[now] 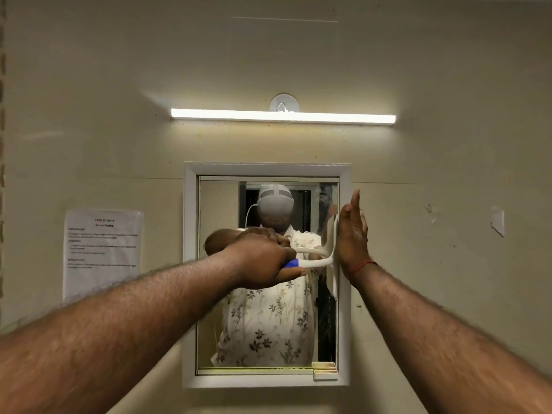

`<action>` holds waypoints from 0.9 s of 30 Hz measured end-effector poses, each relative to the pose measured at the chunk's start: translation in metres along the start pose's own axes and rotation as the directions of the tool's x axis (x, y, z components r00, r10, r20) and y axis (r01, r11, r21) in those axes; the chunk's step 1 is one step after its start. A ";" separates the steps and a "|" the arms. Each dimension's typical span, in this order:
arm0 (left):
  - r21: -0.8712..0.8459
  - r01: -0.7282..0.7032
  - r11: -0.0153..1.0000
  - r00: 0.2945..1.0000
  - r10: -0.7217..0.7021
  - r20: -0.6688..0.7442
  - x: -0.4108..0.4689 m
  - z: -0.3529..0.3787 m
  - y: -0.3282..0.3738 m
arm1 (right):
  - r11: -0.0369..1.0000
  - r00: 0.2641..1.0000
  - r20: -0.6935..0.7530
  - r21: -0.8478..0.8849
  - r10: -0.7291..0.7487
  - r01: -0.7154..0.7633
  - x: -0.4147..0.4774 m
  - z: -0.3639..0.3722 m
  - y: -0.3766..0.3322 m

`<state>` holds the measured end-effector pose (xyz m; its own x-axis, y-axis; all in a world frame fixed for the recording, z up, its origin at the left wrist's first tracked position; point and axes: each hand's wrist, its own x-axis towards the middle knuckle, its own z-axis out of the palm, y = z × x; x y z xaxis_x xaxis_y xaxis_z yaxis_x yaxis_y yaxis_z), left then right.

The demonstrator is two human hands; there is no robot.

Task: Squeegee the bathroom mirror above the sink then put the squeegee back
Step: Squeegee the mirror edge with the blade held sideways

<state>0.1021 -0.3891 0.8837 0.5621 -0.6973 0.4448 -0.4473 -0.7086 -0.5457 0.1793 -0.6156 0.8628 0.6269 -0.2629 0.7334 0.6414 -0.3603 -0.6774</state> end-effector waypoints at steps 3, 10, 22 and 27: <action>-0.014 0.016 1.000 1.000 -0.016 0.001 0.000 0.007 -0.001 | 1.000 1.000 -0.006 -0.013 0.010 -0.010 0.000 0.002 0.002; 0.082 0.017 0.996 1.000 -0.017 0.000 -0.002 0.004 0.003 | 0.986 0.997 0.023 -0.152 0.076 -0.071 -0.009 -0.002 -0.007; 0.101 0.053 0.993 0.998 -0.054 0.007 -0.011 -0.001 0.010 | 0.959 0.954 0.095 -0.033 0.284 -0.282 -0.035 -0.002 -0.015; 0.092 0.082 0.992 0.996 -0.083 0.010 -0.021 0.018 0.005 | 0.950 0.943 0.130 0.024 0.306 -0.312 -0.046 -0.001 -0.015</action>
<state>0.1008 -0.3761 0.8587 0.6041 -0.6349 0.4817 -0.3337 -0.7504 -0.5706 0.1406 -0.5996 0.8394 0.8451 -0.2418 0.4769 0.4244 -0.2390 -0.8734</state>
